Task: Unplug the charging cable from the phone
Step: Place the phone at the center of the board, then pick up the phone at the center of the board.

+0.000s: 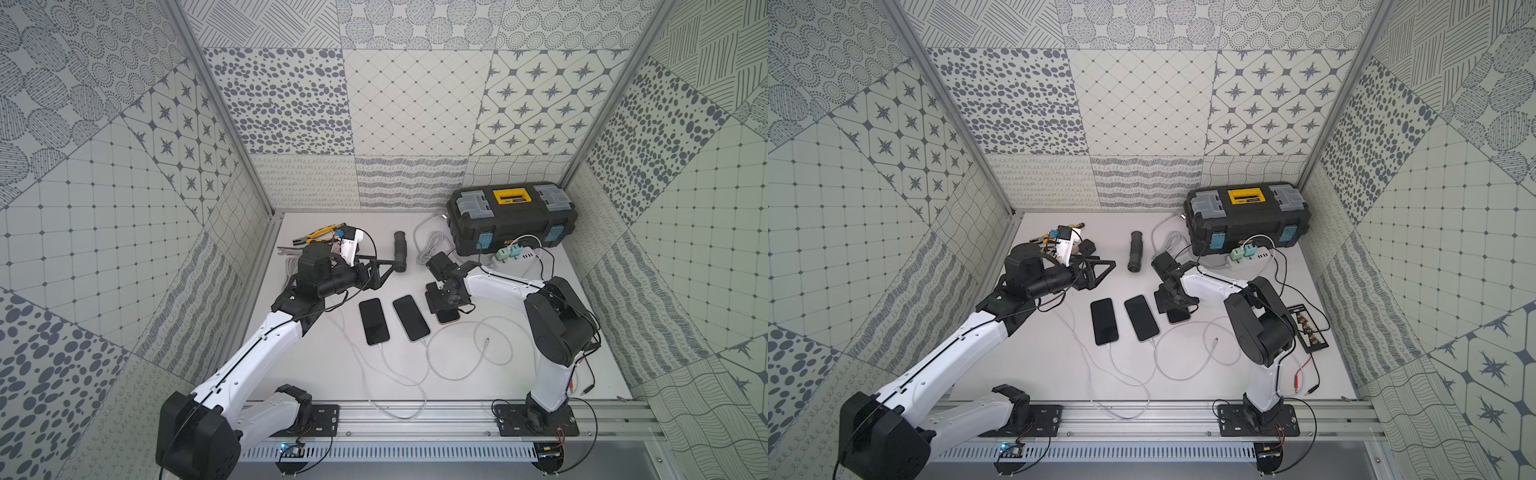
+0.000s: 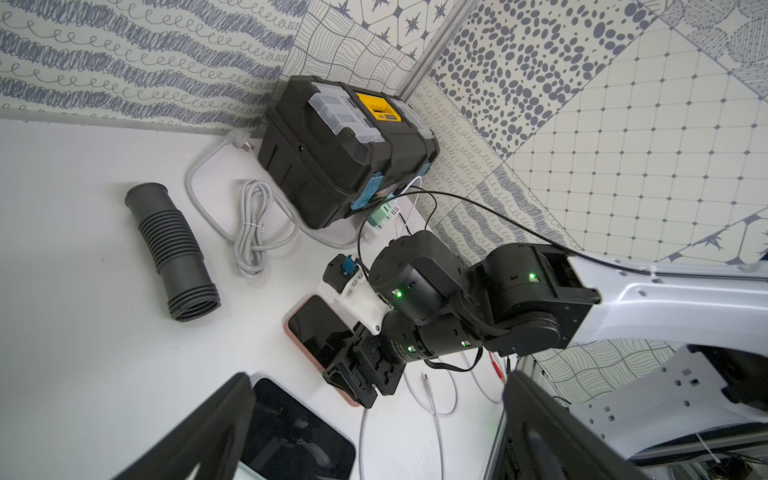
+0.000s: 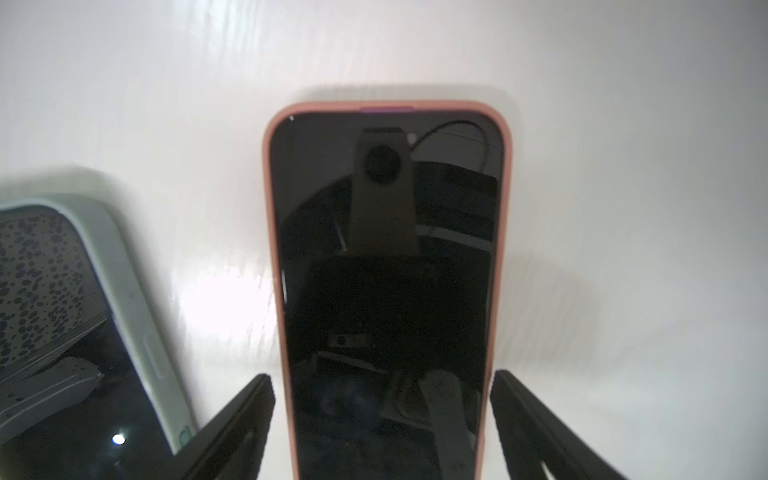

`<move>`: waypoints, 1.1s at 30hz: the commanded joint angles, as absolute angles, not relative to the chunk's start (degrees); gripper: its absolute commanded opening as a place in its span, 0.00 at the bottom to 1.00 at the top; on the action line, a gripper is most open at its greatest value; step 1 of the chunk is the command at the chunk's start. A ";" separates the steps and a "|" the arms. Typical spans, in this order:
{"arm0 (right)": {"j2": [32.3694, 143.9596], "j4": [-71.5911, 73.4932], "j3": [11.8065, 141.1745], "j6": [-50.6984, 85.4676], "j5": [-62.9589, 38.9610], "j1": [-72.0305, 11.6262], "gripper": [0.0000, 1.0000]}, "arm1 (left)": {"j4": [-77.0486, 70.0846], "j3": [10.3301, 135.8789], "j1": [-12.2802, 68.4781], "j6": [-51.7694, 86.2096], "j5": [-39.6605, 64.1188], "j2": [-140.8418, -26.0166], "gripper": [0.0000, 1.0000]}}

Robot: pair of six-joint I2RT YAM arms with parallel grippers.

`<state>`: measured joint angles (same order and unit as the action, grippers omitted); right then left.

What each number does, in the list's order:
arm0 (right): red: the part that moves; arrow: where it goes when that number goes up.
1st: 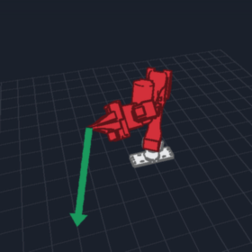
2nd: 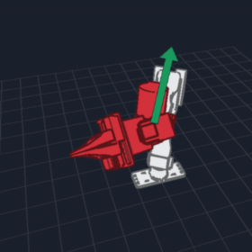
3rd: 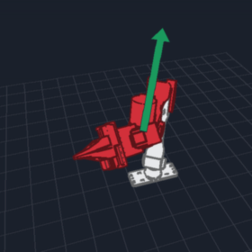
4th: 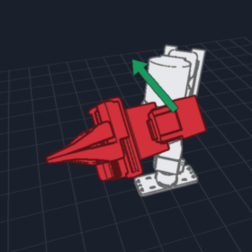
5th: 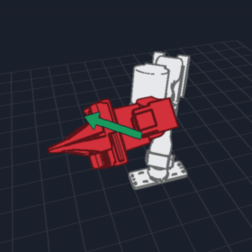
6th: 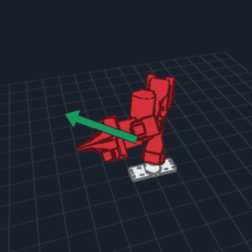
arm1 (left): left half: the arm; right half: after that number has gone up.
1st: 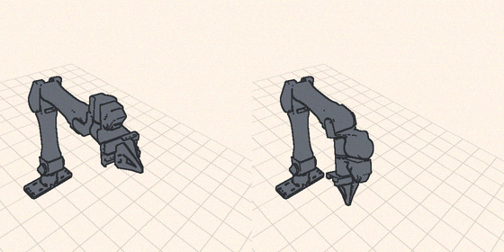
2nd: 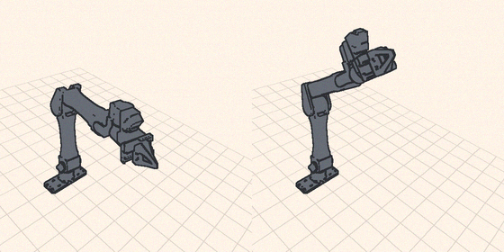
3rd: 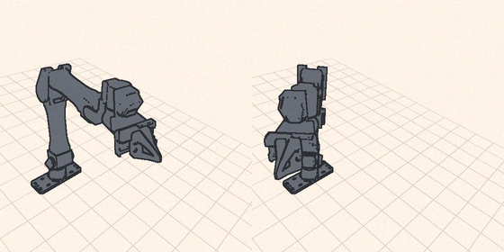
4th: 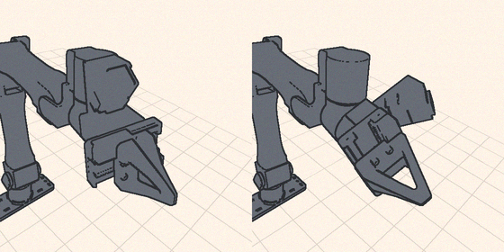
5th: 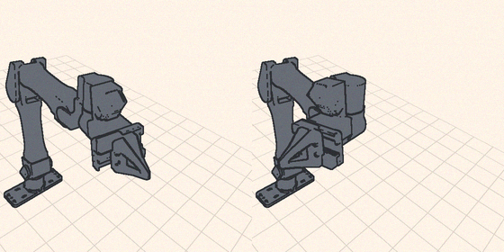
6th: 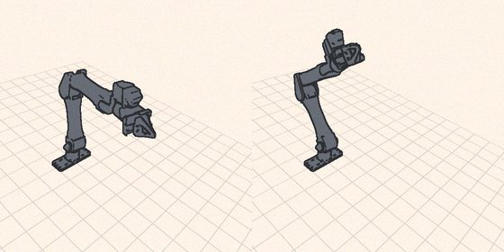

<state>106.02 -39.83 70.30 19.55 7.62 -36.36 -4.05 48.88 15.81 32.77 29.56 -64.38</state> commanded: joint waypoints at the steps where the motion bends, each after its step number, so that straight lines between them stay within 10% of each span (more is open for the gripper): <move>1: 102.91 -39.99 71.95 20.56 8.26 -37.04 0.88 | -3.46 49.01 15.18 30.71 28.12 -63.54 0.98; 33: 108.66 -41.54 78.67 24.79 12.12 -53.16 0.97 | -1.67 47.95 13.18 33.43 19.79 -61.24 0.98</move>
<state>107.50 -43.03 77.30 23.68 11.44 -52.97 -1.56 48.18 13.91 32.80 21.17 -61.56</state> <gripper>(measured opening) 0.969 0.978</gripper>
